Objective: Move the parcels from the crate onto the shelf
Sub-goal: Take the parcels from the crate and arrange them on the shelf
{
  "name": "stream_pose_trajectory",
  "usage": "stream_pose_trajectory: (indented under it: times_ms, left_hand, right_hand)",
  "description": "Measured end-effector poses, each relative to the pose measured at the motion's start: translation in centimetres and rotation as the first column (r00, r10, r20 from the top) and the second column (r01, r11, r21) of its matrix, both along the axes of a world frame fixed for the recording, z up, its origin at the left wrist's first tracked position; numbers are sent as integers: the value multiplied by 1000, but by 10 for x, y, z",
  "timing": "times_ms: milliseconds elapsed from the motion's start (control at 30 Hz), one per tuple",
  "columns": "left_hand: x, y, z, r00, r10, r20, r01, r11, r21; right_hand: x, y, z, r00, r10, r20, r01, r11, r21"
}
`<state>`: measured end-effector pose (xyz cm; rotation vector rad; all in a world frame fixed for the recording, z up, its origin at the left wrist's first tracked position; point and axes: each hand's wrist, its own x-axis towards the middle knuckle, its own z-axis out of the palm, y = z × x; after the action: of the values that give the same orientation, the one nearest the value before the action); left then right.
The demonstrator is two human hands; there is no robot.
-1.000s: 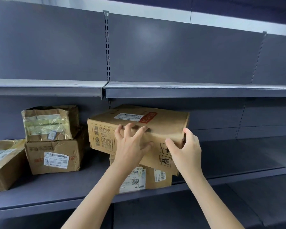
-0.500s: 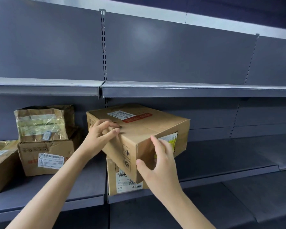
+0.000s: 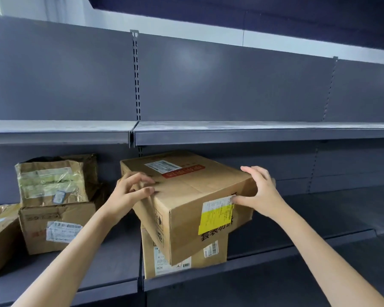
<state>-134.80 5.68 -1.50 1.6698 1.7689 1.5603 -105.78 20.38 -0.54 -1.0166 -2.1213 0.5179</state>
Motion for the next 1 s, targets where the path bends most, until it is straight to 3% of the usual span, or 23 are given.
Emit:
stream_pose_trajectory:
  times_ms: [133,233,333,500,600,800,1000]
  left_hand:
    - [4,-5,2,998,41,36,-42,998,35]
    - [13,-16,-2,992,121,34,-124,987,107]
    - [20,-28,-14,995,96,11,-97,987,125]
    - [27,-45,-31,989,67,134,-88,983,160]
    - [31,-51,-36,991,108,76,-119,981,152]
    - [19,-55,-38,971,225,76,-235,960,153]
    - [19,-50,-40,964,262,52,-267,953,140]
  right_hand:
    - [-2,4,-9,998,45,-35,-48,996,-79]
    - [-6,-6,-14,997,10,-79,-10,1000,4]
    - [-11,-19,-18,992,-3,-123,11,998,61]
    - [-21,-40,-26,978,-32,-205,57,992,114]
    - [-32,-48,-33,970,-53,-237,88,987,137]
    - [-50,-68,-48,973,-107,-203,162,946,280]
    - [-57,-62,-50,972,-98,-215,159,946,283]
